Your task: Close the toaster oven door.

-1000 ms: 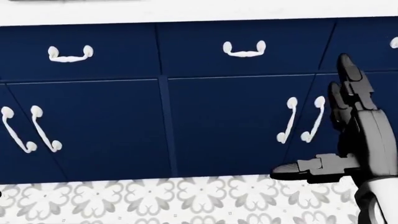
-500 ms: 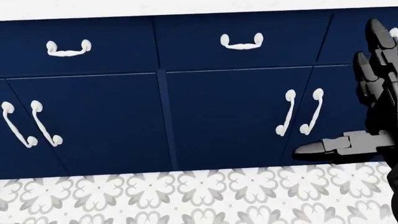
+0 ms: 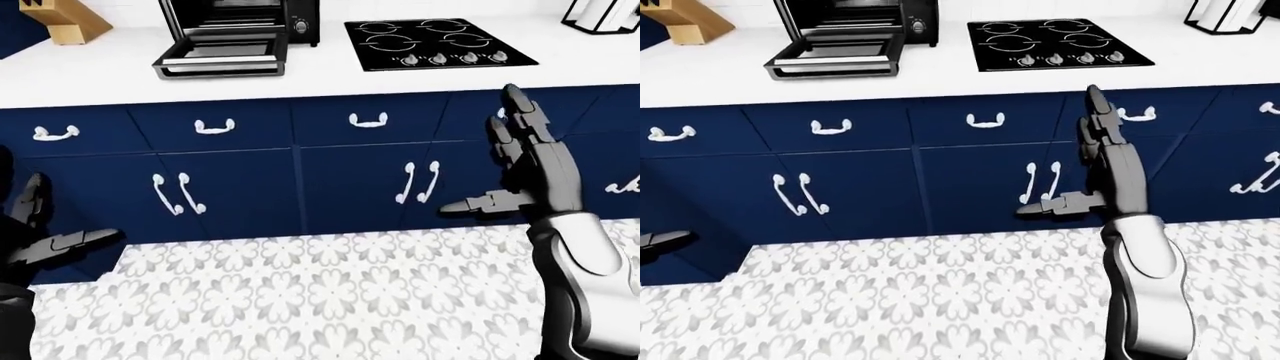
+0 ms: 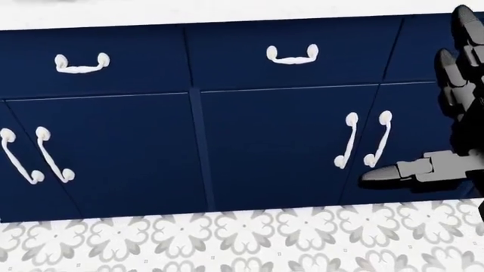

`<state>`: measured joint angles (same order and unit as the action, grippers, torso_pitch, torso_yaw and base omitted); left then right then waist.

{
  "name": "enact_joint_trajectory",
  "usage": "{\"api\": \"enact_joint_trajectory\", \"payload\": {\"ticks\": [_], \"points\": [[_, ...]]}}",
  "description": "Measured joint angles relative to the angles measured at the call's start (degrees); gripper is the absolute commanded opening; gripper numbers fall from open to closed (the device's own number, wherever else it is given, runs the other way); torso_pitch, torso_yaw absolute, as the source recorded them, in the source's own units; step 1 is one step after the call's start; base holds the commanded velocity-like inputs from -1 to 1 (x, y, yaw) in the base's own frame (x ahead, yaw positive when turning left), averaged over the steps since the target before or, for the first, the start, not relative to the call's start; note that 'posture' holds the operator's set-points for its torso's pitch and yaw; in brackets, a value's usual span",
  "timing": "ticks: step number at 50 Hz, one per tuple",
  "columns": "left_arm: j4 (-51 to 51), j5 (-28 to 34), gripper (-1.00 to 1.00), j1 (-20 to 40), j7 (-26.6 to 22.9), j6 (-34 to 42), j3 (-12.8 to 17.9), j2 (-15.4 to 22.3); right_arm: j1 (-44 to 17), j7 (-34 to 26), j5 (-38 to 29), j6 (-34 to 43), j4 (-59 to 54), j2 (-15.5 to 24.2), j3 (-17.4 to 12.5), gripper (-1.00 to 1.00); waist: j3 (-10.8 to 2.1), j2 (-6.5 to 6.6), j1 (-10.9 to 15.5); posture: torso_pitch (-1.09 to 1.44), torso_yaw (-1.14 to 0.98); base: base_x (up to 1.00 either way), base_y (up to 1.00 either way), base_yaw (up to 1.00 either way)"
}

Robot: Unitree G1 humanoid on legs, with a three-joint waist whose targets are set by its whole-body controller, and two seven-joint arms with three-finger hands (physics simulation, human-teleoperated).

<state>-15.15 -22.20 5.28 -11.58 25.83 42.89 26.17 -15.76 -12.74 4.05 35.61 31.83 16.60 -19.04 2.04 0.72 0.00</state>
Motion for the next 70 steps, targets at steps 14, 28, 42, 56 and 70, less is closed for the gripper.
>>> {"api": "enact_joint_trajectory", "payload": {"ticks": [14,28,42,56,70], "points": [[-1.0,-0.9,1.0,0.7,0.3,0.8,0.6,1.3,-0.5,0.3,0.5,1.2,1.2,0.9,-1.3,1.0,0.48,1.86,-0.7,0.0,0.0,0.12,0.07,0.0],[-0.8,-1.5,1.0,1.1,1.2,1.5,1.8,2.5,-1.6,0.6,1.8,1.9,2.4,1.2,-0.9,1.0,1.01,-2.1,0.2,0.0,0.0,0.15,0.37,0.0],[-1.7,-1.6,1.0,1.3,0.8,1.6,2.2,2.7,-0.8,0.8,2.0,1.0,3.3,0.3,-0.3,1.0,0.7,3.84,-0.9,0.0,0.0,0.23,0.36,0.0],[-1.7,-1.8,1.0,1.4,1.2,2.4,2.1,2.7,-1.6,0.9,2.7,1.6,3.0,1.3,-0.8,1.0,0.89,-2.27,0.4,0.0,0.0,0.27,0.29,0.0],[-2.2,-1.8,1.0,1.1,1.0,2.6,2.4,2.3,-1.6,1.1,3.0,2.5,2.7,0.9,-0.2,1.0,0.81,3.55,-0.5,0.0,0.0,0.27,0.29,0.0]]}}
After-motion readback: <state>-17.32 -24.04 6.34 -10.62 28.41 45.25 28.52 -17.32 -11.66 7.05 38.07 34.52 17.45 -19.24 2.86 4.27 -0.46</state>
